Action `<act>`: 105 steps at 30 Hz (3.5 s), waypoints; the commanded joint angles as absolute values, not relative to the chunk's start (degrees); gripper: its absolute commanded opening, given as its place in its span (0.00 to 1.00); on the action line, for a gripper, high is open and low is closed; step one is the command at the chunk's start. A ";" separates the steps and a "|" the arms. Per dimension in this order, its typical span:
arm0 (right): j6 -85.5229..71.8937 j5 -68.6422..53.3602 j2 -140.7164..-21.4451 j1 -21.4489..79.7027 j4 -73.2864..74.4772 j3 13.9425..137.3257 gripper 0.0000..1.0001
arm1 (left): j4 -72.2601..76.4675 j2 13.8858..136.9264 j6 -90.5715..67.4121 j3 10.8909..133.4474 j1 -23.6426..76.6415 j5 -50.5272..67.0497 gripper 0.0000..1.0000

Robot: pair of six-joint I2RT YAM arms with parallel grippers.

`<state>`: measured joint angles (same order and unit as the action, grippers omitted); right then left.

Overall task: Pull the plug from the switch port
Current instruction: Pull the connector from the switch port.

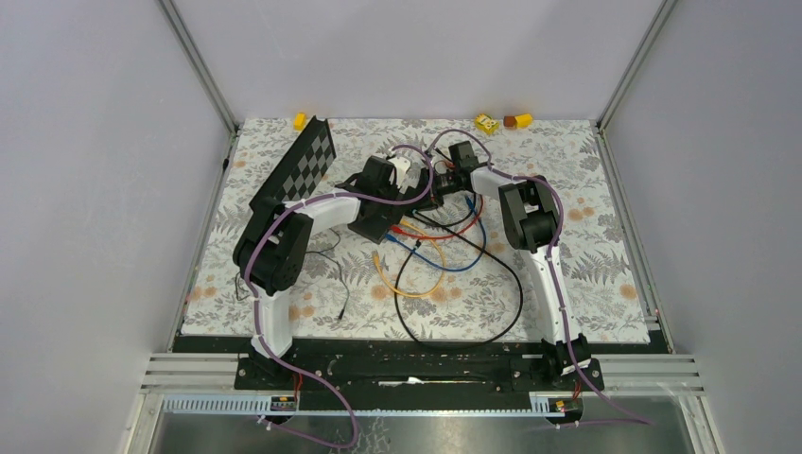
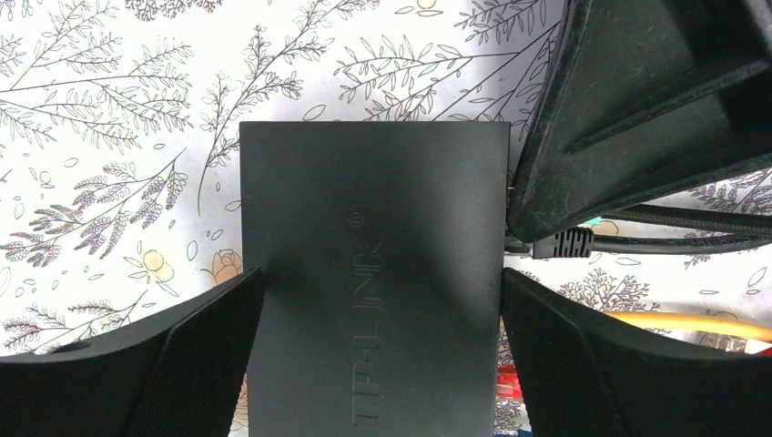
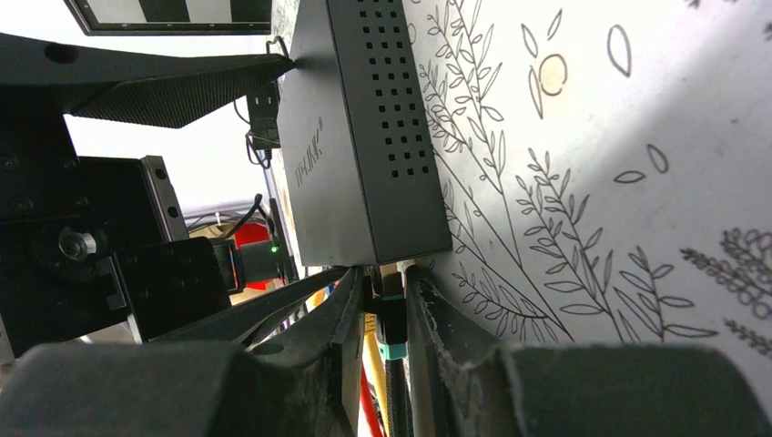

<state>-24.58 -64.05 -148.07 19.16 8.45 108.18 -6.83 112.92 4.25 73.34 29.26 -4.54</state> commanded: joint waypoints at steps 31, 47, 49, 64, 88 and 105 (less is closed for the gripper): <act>-15.22 -58.98 -146.79 18.04 13.58 104.50 0.00 | -14.14 115.48 0.96 73.81 27.21 -8.58 0.93; -30.39 -56.61 -141.82 17.75 -7.51 90.32 0.00 | -15.48 117.38 1.10 75.95 26.86 -10.80 0.94; -31.62 -55.47 -140.30 17.67 -10.24 87.85 0.00 | -15.63 117.67 1.14 76.35 26.74 -10.96 0.94; -8.52 -62.95 -151.02 16.39 23.50 112.90 0.00 | -15.49 117.86 1.43 76.40 26.37 -10.30 0.95; -2.76 -60.87 -151.37 15.90 35.69 118.23 0.00 | -15.25 117.69 1.77 76.62 25.76 -10.94 0.99; -29.67 -56.85 -137.45 15.78 -5.89 88.17 0.12 | -14.97 117.34 1.18 76.51 25.75 -8.54 0.99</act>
<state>-34.13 -55.40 -136.79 18.15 -18.11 85.14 -10.87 115.24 3.31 78.00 29.76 -3.42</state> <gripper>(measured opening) 0.257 0.990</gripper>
